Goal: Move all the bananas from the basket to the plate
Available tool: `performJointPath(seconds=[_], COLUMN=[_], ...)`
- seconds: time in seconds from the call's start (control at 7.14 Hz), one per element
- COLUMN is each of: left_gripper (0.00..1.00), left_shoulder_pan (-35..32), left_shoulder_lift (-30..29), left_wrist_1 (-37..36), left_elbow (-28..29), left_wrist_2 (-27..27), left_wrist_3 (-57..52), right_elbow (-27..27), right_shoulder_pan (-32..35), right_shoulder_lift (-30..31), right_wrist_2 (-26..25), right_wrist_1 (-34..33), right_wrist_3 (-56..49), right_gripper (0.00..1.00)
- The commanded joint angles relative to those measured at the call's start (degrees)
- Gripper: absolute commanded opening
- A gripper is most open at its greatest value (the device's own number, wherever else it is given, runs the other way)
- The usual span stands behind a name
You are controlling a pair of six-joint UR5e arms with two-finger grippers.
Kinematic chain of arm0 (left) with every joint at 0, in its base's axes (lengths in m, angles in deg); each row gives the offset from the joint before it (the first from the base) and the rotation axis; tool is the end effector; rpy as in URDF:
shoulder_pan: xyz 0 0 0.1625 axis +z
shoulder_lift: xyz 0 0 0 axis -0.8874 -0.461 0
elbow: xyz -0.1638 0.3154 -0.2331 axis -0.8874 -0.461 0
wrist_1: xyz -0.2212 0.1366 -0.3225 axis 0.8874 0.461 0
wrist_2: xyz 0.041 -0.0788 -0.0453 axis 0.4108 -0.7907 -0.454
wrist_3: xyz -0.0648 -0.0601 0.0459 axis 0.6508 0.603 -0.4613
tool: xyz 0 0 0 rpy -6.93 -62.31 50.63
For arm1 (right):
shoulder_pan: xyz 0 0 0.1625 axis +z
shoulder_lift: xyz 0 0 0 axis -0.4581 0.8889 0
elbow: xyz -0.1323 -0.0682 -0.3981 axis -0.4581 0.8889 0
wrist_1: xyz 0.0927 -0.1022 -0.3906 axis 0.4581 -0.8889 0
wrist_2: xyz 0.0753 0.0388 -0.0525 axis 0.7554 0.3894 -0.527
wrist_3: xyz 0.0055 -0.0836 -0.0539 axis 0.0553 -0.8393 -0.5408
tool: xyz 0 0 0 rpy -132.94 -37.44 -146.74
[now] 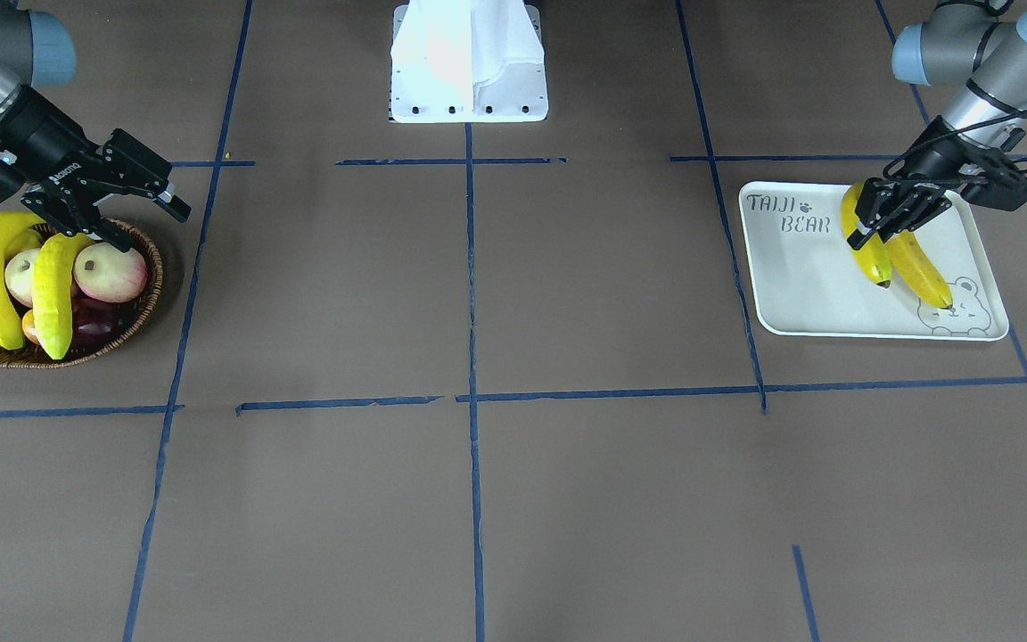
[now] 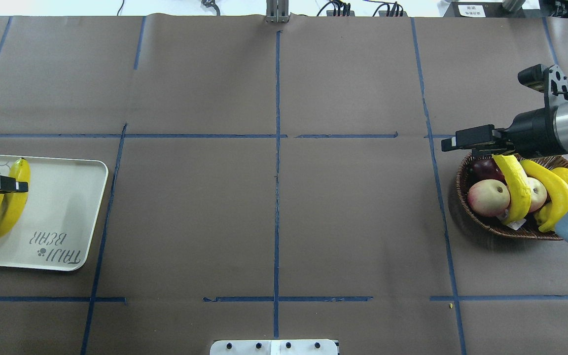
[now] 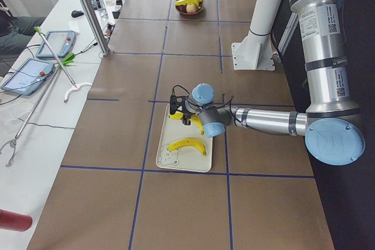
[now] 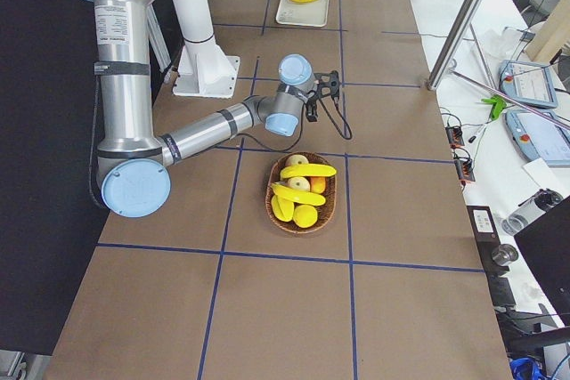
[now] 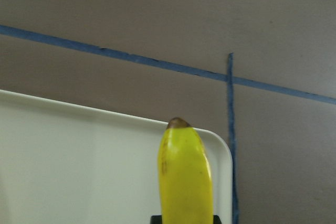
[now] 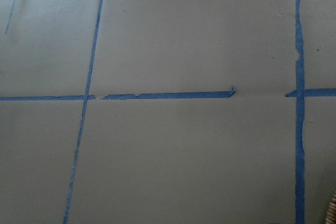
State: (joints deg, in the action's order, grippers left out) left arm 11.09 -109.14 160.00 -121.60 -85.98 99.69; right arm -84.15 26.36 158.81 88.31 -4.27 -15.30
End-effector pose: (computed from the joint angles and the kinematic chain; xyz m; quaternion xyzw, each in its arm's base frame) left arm 0.1902 -0.3796 0.5689 0.1276 0.4962 -0.0866 0.8544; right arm -0.2273 -0.4303 0.3845 0.1229 -0.5874 0.0293 0.7994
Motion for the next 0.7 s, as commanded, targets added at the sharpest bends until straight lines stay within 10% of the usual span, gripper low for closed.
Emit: performJointPath(seconds=[0.0, 0.14, 0.56], left_gripper=[0.81, 0.99, 0.99], left_shoulder_pan=[0.0, 0.0, -0.1], left_shoulder_lift=[0.7, 0.0, -0.4], left_wrist_1=[-0.2, 0.0, -0.3], left_elbow=[1.7, 1.9, 1.4], left_wrist_2=[0.3, 0.0, -2.2], left_wrist_3=[-3.2, -2.5, -2.4], right_elbow=[0.4, 0.7, 0.8], right_shoulder_pan=[0.2, 0.6, 2.9], right_shoulder_lift=[0.2, 0.2, 4.4], right_wrist_2=[0.0, 0.0, 0.1], right_wrist_1=[0.1, 0.0, 0.1], right_wrist_3=[-0.3, -0.4, -5.9], right_gripper=[1.0, 1.0, 1.0])
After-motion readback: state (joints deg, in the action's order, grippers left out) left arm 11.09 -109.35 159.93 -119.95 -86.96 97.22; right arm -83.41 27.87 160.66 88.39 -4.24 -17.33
